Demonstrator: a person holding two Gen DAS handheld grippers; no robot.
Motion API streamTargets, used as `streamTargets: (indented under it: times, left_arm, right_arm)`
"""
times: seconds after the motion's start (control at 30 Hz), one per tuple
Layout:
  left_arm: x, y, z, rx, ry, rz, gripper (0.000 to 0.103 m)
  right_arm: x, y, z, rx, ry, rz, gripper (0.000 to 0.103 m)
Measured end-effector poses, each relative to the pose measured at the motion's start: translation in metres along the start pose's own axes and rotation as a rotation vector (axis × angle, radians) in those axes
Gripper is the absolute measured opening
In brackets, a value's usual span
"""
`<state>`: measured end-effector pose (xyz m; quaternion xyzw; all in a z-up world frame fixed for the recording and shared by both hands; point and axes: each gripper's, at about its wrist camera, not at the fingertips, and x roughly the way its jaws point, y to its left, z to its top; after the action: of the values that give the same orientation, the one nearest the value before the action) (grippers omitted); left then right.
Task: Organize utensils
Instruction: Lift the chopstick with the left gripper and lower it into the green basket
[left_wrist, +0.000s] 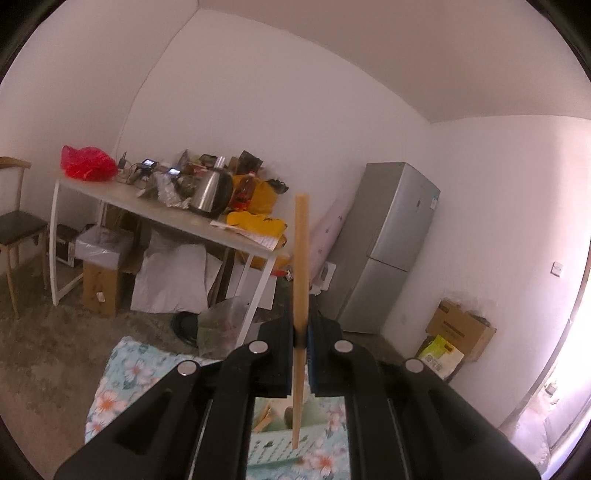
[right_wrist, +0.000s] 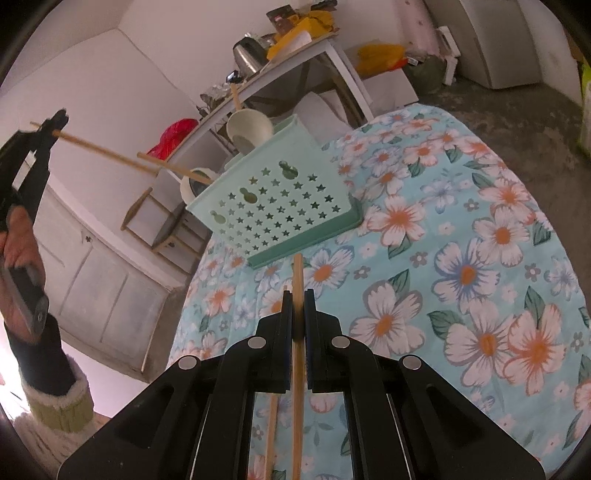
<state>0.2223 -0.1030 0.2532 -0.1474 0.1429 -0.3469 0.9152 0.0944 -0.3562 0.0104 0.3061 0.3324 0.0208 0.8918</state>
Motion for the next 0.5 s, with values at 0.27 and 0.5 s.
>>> streamTargets:
  times: [0.27,0.5]
  left_arm:
    - [0.055,-0.014,-0.019,0.127,-0.020,0.111,0.005]
    - [0.095,-0.006,-0.057,0.181,0.052,0.155,0.005]
  right_arm:
    - [-0.002,-0.007,0.002,0.015,-0.005,0.002,0.004]
    - [-0.005,-0.006,0.001,0.010,-0.006,-0.003,0.004]
